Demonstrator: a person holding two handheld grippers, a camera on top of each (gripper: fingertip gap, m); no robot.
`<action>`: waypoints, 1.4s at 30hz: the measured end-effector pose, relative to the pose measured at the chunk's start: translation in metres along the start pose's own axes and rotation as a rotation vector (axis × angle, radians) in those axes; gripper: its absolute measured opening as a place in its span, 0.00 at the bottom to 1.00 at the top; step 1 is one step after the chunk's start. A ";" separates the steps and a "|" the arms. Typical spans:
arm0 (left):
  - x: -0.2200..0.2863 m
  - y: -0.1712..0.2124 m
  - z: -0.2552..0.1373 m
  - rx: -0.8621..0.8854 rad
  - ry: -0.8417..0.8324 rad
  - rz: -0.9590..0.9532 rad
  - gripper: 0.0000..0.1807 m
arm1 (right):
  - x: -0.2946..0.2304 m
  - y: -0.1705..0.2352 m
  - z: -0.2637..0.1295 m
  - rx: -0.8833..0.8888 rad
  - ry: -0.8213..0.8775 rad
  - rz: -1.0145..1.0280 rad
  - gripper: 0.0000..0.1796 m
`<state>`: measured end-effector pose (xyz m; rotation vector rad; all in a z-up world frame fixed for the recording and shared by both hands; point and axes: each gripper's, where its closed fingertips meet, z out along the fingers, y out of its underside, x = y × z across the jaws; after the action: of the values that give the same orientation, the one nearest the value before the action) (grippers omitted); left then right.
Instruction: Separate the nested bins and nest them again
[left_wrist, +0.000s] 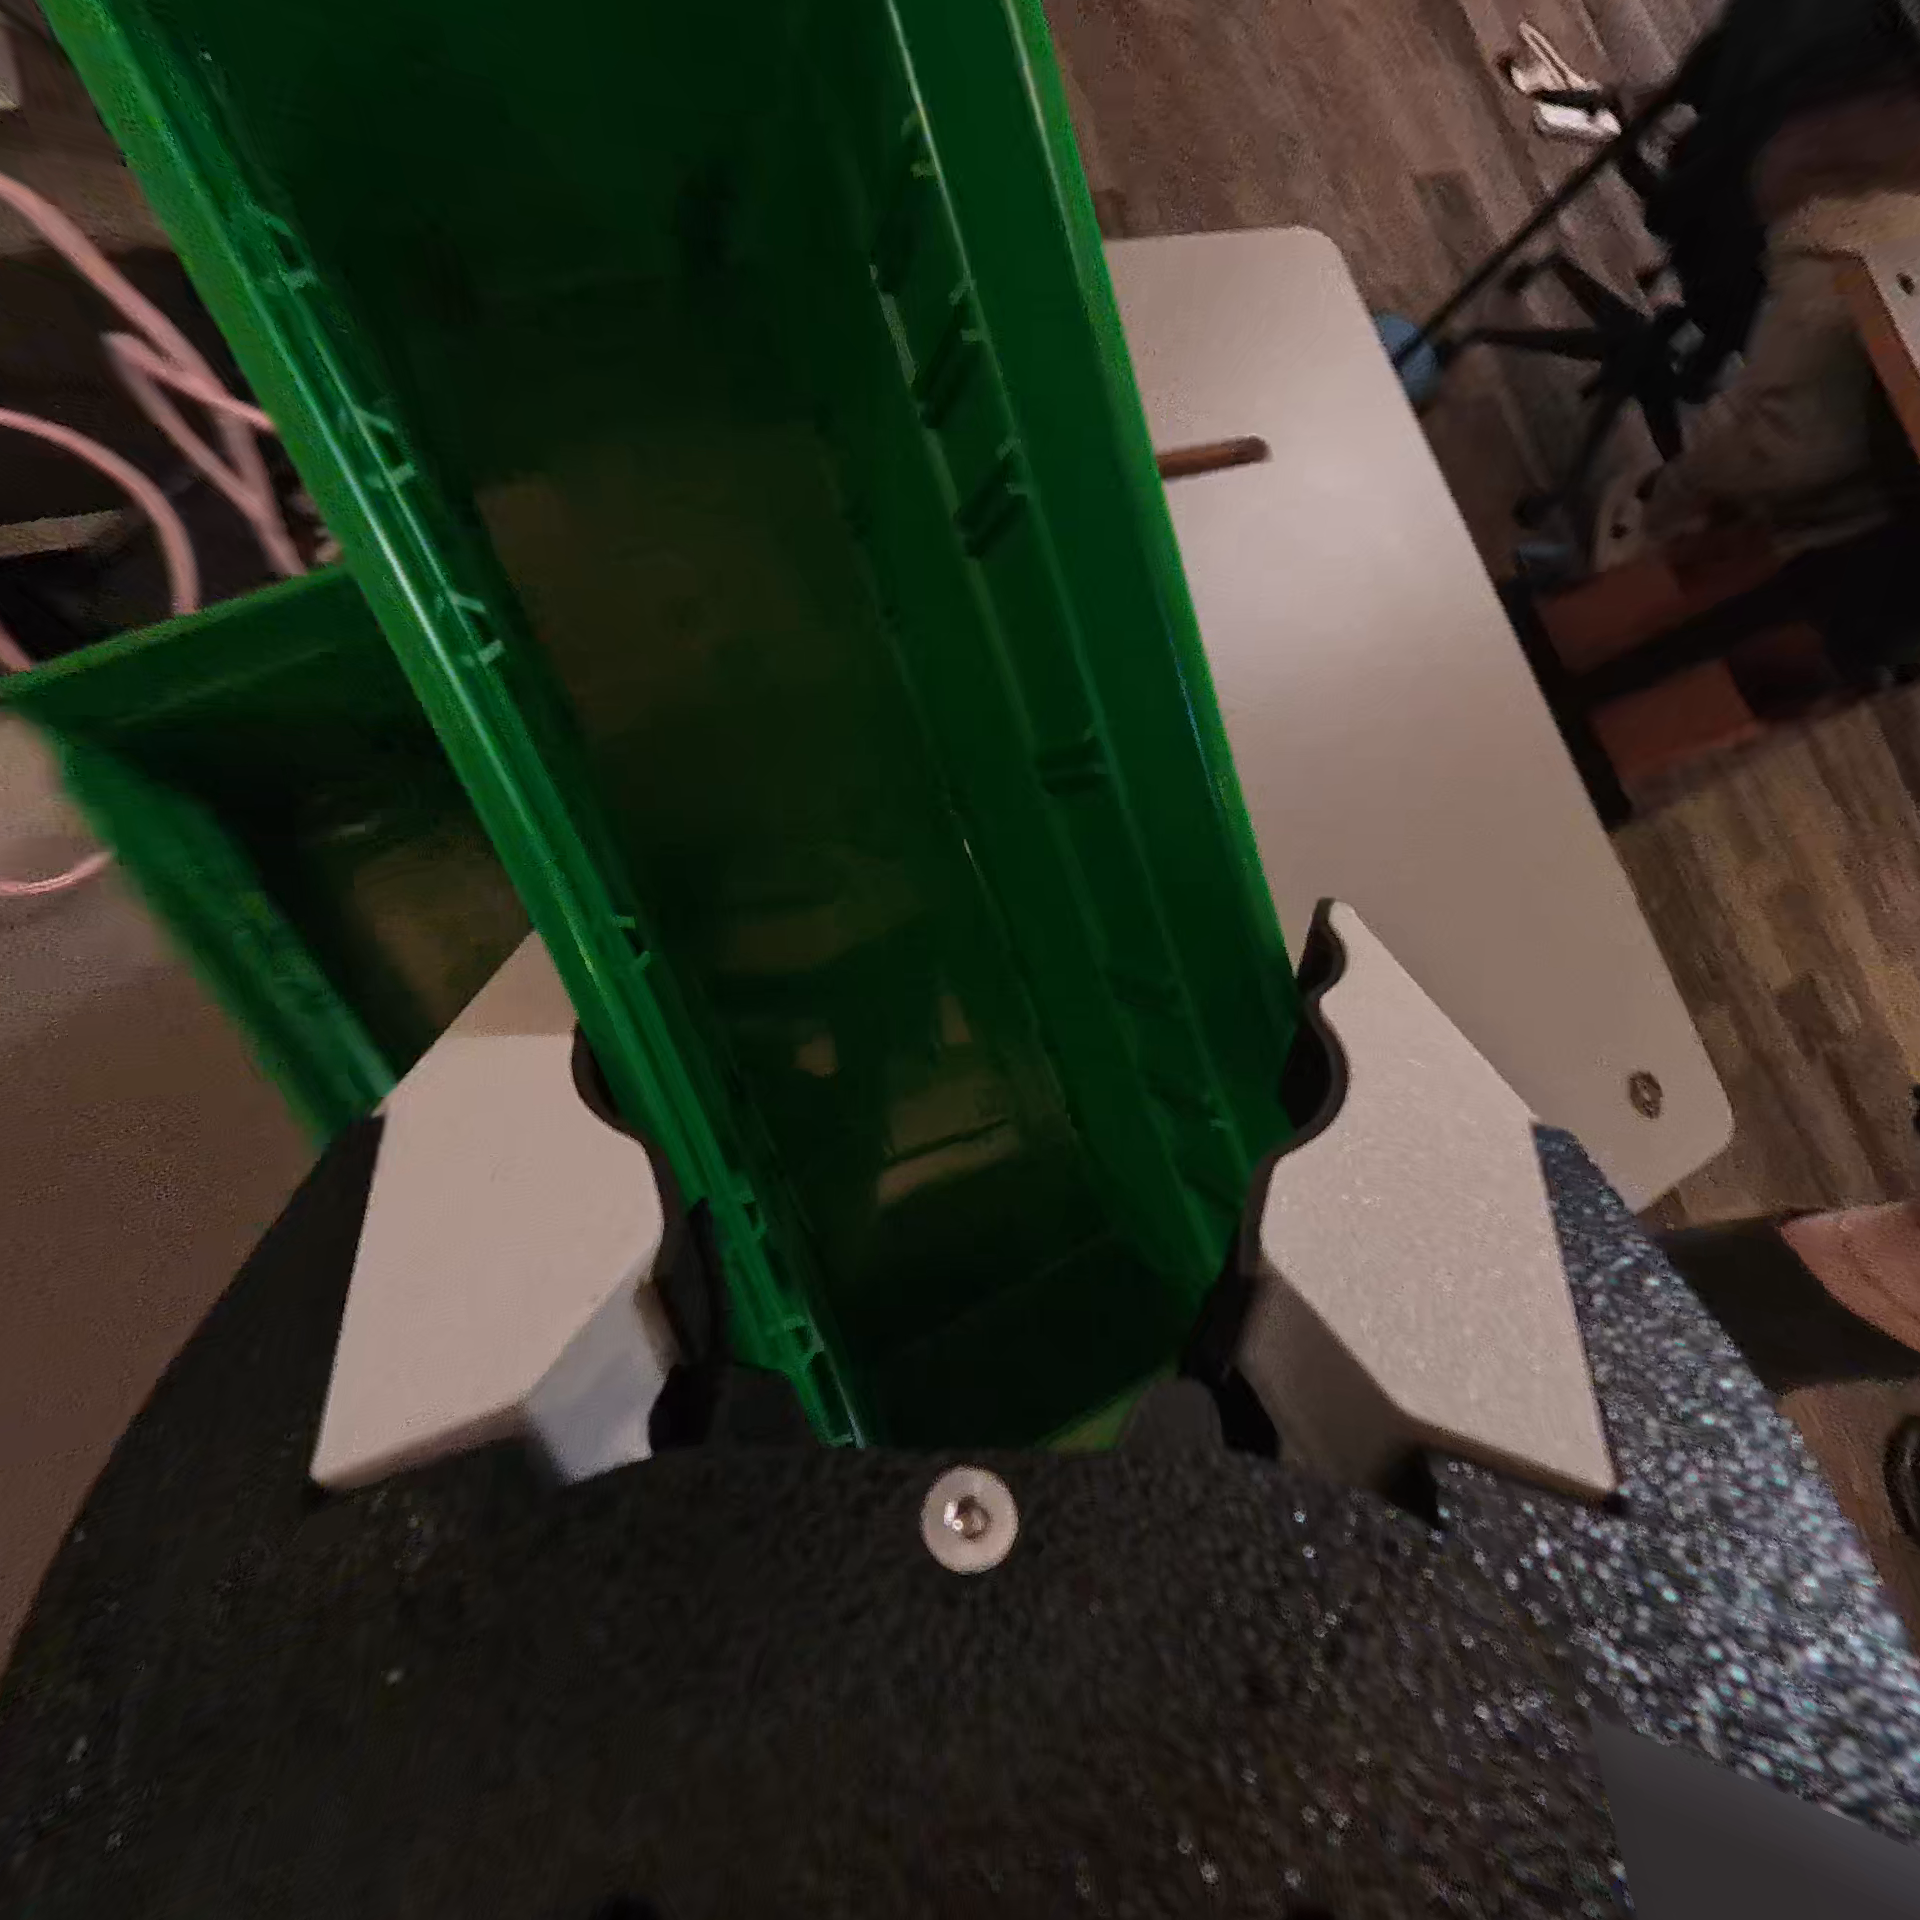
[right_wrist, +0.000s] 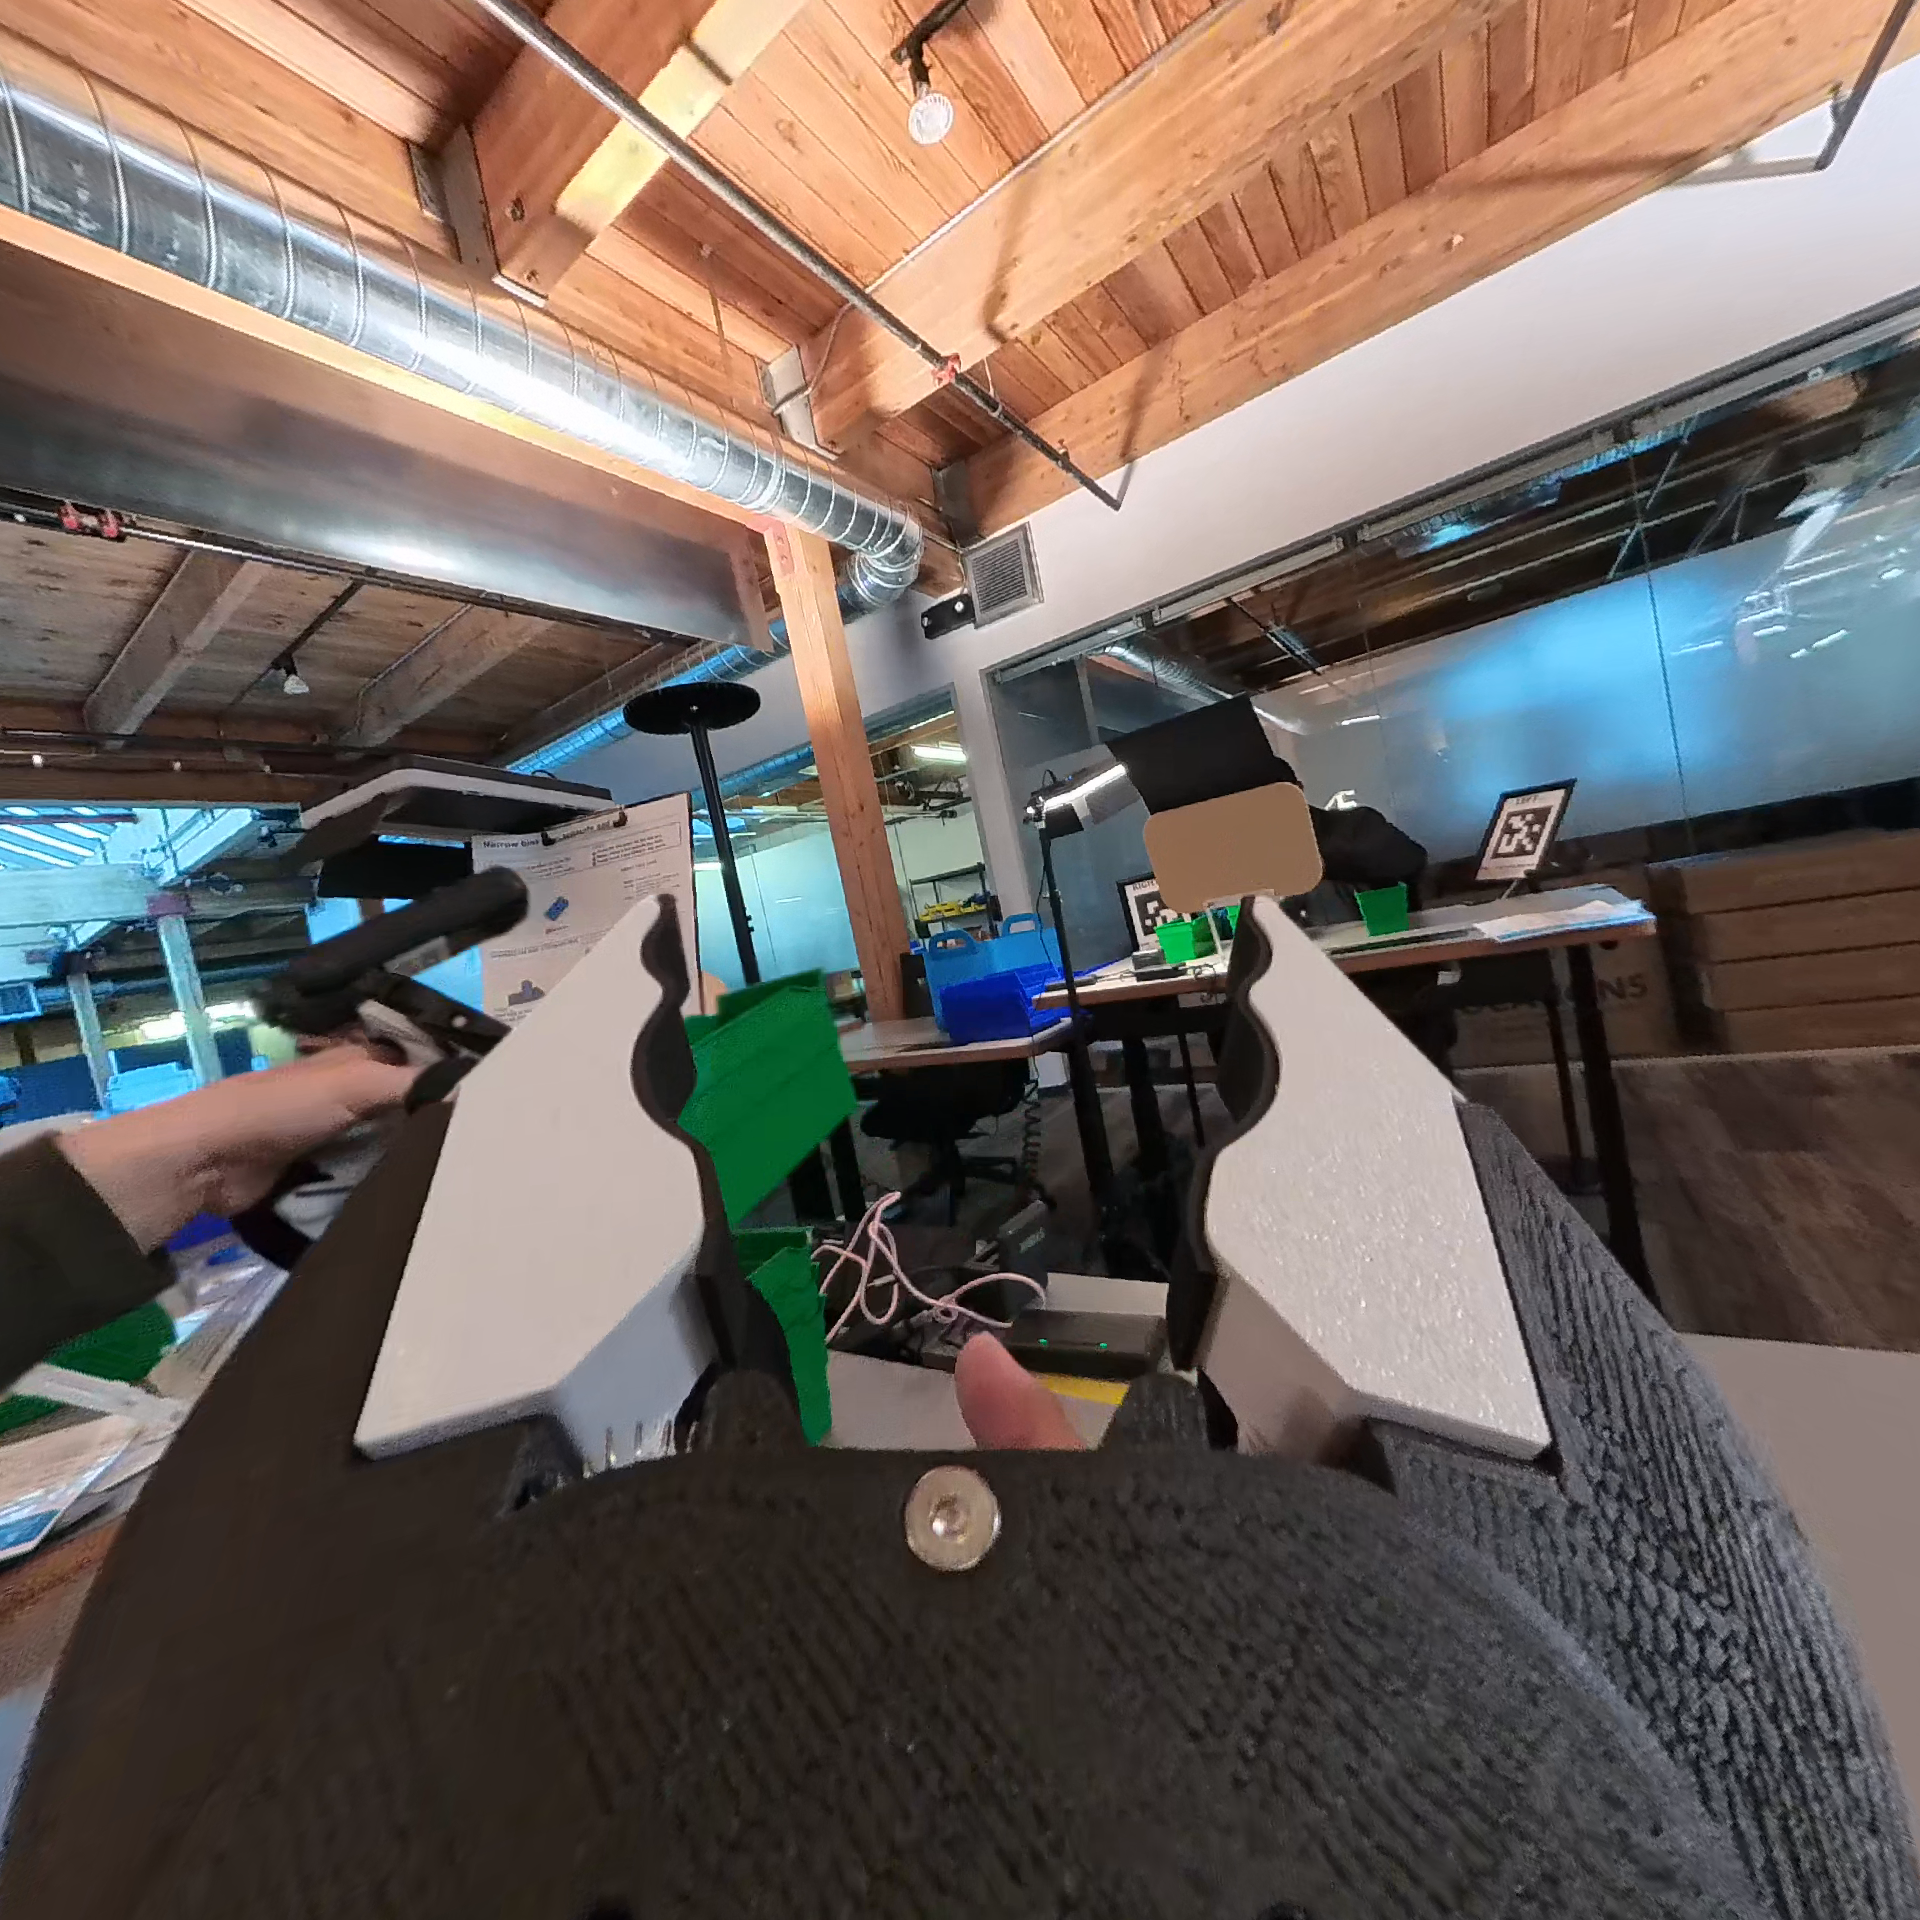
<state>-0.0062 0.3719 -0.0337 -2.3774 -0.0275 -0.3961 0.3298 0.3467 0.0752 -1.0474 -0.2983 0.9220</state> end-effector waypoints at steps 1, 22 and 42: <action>-0.013 -0.001 -0.007 0.006 -0.021 -0.016 0.70 | -0.001 0.003 0.002 -0.007 -0.002 0.000 0.58; -0.109 0.075 0.045 -0.212 -0.128 -0.226 0.70 | -0.019 0.051 0.030 -0.204 -0.054 -0.051 0.58; -0.095 0.071 0.050 -0.148 -0.028 -0.226 0.85 | -0.018 0.088 0.043 -0.351 -0.022 -0.126 0.58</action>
<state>-0.0736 0.3611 -0.1430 -2.5349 -0.2910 -0.4866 0.2480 0.3751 0.0261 -1.3241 -0.5530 0.7832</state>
